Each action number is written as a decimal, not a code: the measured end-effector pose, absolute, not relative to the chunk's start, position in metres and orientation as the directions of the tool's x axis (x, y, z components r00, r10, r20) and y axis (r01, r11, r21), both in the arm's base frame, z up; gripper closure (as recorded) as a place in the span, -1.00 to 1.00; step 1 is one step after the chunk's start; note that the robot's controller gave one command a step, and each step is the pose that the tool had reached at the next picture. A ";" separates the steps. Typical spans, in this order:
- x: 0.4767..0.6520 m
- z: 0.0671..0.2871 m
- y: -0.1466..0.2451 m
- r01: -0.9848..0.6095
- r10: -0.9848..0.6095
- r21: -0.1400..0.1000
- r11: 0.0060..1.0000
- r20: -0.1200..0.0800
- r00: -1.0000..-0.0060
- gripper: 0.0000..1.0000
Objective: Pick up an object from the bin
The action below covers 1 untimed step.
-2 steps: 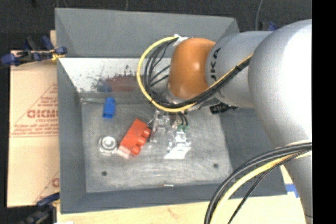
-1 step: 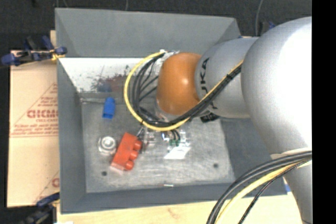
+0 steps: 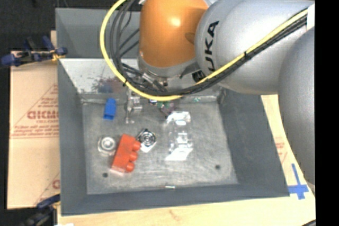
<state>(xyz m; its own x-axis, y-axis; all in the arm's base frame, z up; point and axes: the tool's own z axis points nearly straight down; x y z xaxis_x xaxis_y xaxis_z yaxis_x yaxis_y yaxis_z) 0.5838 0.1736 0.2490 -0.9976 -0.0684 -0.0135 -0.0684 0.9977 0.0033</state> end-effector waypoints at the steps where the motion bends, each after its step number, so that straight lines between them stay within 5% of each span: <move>1: 0.575 0.158 0.156 0.224 0.224 0.000 0.975 0.003 -0.975 1.00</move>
Offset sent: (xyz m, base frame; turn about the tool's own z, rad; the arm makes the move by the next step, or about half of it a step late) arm -0.0081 -0.0164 -0.0891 0.2966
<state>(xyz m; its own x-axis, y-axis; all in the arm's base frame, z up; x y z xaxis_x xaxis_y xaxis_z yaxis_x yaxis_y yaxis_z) 0.5754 0.1563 0.1582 -0.9746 0.2240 0.0029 0.2240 0.9746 0.0000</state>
